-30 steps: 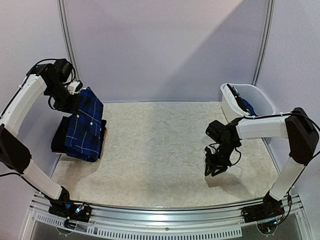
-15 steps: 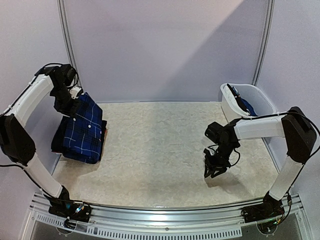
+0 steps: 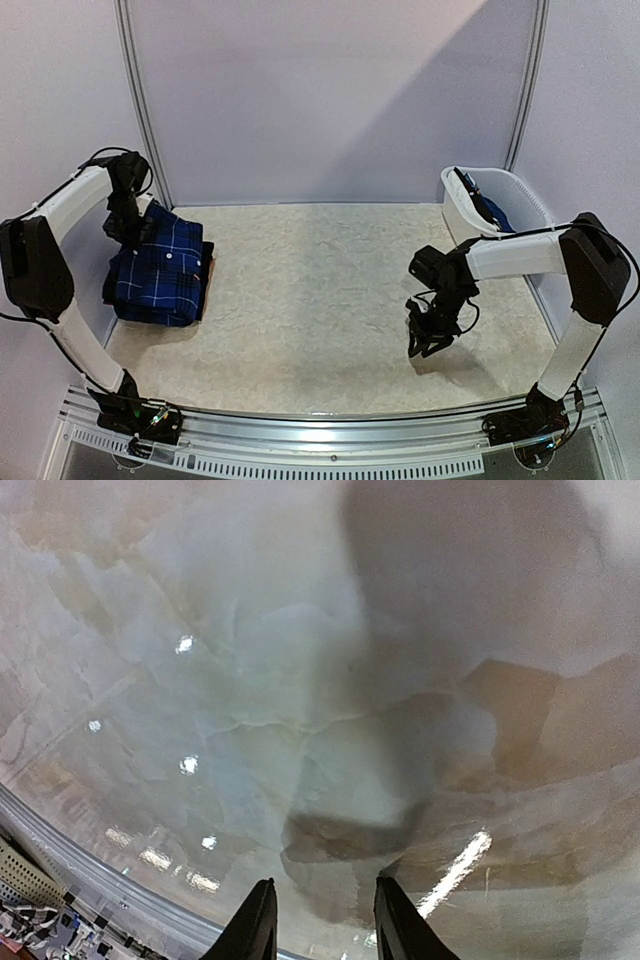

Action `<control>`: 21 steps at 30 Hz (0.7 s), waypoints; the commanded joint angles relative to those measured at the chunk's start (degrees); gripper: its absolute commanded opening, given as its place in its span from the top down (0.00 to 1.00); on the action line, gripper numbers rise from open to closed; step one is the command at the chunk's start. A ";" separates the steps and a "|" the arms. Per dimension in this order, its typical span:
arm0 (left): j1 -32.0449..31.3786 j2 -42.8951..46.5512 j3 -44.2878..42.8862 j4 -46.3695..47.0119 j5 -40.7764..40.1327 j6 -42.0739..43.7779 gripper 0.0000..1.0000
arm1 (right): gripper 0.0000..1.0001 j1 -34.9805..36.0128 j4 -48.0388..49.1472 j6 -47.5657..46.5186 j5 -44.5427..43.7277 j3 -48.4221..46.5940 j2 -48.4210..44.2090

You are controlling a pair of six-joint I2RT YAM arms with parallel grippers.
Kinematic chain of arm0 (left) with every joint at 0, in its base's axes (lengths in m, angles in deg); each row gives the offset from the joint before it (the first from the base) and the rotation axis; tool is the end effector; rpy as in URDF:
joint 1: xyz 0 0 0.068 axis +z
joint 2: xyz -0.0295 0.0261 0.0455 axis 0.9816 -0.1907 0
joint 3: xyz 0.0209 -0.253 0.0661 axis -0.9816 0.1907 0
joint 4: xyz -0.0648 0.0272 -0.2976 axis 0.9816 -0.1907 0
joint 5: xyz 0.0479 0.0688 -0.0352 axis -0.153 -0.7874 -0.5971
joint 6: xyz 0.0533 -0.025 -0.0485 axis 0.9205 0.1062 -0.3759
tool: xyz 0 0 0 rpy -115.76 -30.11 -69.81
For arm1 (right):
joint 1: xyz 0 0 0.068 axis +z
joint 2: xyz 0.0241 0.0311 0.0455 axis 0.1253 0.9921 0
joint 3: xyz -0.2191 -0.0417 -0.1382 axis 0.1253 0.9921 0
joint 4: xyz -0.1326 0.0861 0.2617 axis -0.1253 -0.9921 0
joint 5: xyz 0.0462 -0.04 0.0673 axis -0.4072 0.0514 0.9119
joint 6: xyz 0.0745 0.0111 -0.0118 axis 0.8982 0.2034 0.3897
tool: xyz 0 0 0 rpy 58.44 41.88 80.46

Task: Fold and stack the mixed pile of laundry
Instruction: Place the square-folded shirt at the corner of the board.

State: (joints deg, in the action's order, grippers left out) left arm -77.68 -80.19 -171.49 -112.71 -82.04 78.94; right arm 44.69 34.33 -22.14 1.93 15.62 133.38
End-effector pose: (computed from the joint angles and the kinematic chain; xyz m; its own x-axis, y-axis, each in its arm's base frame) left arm 0.3755 0.0309 0.2566 -0.9709 0.0765 -0.2270 -0.0095 0.9346 0.3556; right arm 0.2411 0.2131 0.0770 -0.9706 -0.1631 0.1768 -0.1053 0.9489 0.2976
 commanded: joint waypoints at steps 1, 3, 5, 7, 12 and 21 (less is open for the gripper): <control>2.27 -2.11 1.12 7.51 -3.09 1.77 0.99 | 0.66 0.27 0.31 -0.92 0.85 -0.64 1.64; 2.74 -3.94 0.79 8.61 -4.27 2.53 0.98 | 0.66 0.30 0.34 -0.97 0.93 -0.94 1.92; 3.21 -5.17 0.82 10.50 -5.15 3.21 0.98 | 0.66 0.25 0.35 -1.13 1.01 -1.06 2.24; 3.69 -6.51 0.68 11.87 -4.58 4.42 0.96 | 0.66 0.21 0.46 -1.15 1.12 -1.04 2.40; 4.08 -8.51 0.92 15.41 -7.46 6.30 0.96 | 0.66 0.24 0.46 -1.32 1.11 -0.93 2.62; 4.21 -6.91 6.72 27.50 -14.90 11.63 0.89 | 0.66 0.30 0.25 -0.95 1.02 -1.66 2.55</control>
State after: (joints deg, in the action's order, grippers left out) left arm -74.23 -88.39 -166.40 -93.63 -91.33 87.73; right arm 44.67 34.13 -22.58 3.31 14.90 134.56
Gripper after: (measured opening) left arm 0.084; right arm 0.338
